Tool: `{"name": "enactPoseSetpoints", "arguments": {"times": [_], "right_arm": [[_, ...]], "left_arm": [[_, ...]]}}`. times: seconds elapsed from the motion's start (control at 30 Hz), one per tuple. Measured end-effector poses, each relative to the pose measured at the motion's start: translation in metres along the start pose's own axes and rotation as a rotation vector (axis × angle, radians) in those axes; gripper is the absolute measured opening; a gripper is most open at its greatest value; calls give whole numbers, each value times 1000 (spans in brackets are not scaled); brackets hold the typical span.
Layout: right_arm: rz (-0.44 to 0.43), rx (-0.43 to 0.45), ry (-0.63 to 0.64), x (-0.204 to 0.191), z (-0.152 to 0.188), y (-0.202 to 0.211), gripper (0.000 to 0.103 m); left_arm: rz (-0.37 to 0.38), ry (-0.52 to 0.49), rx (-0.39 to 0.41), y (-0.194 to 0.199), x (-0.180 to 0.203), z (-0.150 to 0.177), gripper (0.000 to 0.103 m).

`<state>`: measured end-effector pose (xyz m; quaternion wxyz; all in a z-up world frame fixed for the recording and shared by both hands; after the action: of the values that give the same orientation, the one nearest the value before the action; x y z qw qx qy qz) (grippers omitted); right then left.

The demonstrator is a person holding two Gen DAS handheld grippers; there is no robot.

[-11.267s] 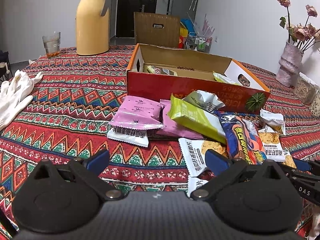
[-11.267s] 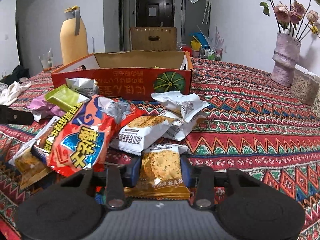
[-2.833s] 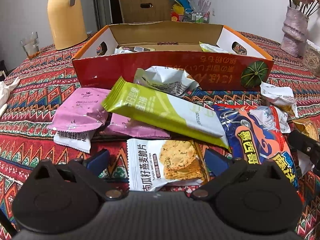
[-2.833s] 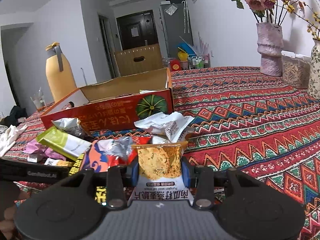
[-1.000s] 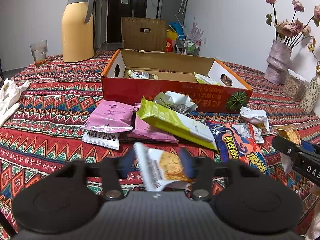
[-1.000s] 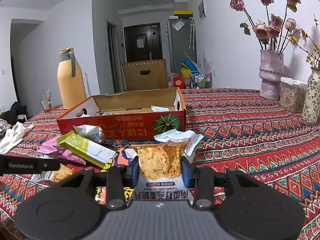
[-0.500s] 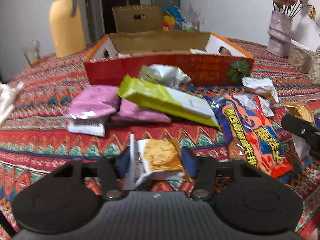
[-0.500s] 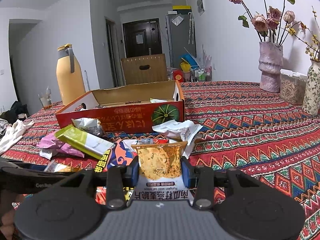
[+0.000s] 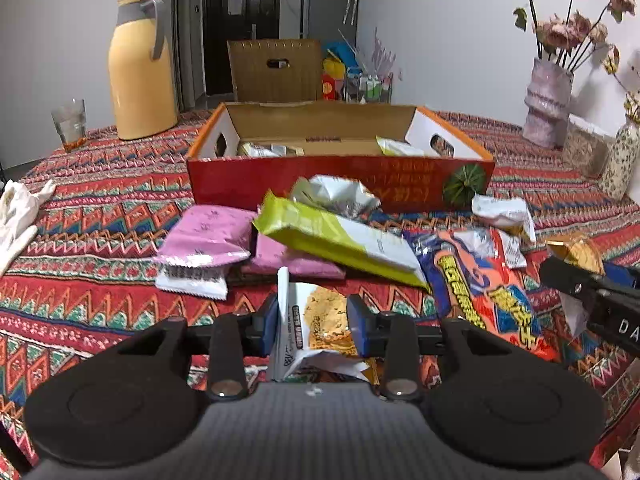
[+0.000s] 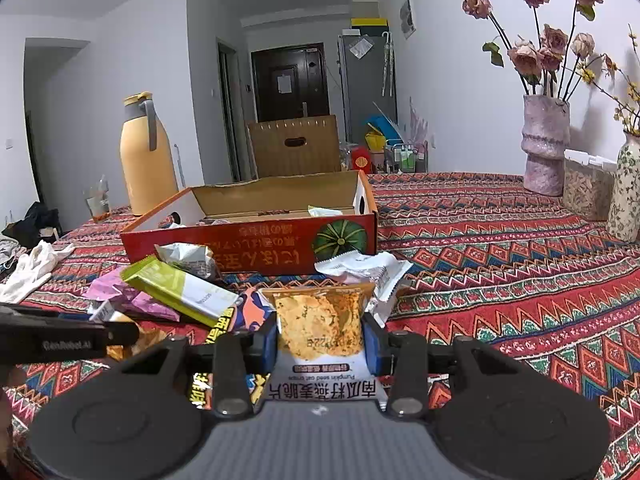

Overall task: Organize snacks
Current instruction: 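Carry both cracker packets into the box and open both grippers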

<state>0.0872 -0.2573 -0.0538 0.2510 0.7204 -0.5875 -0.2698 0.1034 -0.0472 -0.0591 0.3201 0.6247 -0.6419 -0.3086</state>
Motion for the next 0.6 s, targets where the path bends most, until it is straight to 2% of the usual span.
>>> {"name": "enactPoseSetpoints", "arguments": {"times": [0.27, 0.6], "right_arm": [[-2, 26, 22, -8, -13, 5, 40], [-7, 92, 71, -22, -69, -8, 40]], "left_arm": [[10, 16, 80, 24, -8, -22, 36], [3, 43, 175, 31, -17, -85, 37]]}}
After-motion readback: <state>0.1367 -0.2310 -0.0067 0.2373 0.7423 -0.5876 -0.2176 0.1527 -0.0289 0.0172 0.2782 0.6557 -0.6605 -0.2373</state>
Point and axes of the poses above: each gripper's, at about its wrist camera, not at the fingertips, and y roughly against the way its jaws point, x to its right, z to its underside, the point moved 6 cm from there along -y, roughly the way its jaws point, and after that the axes turned 15 degrees about -x, right-handed, at the moved point
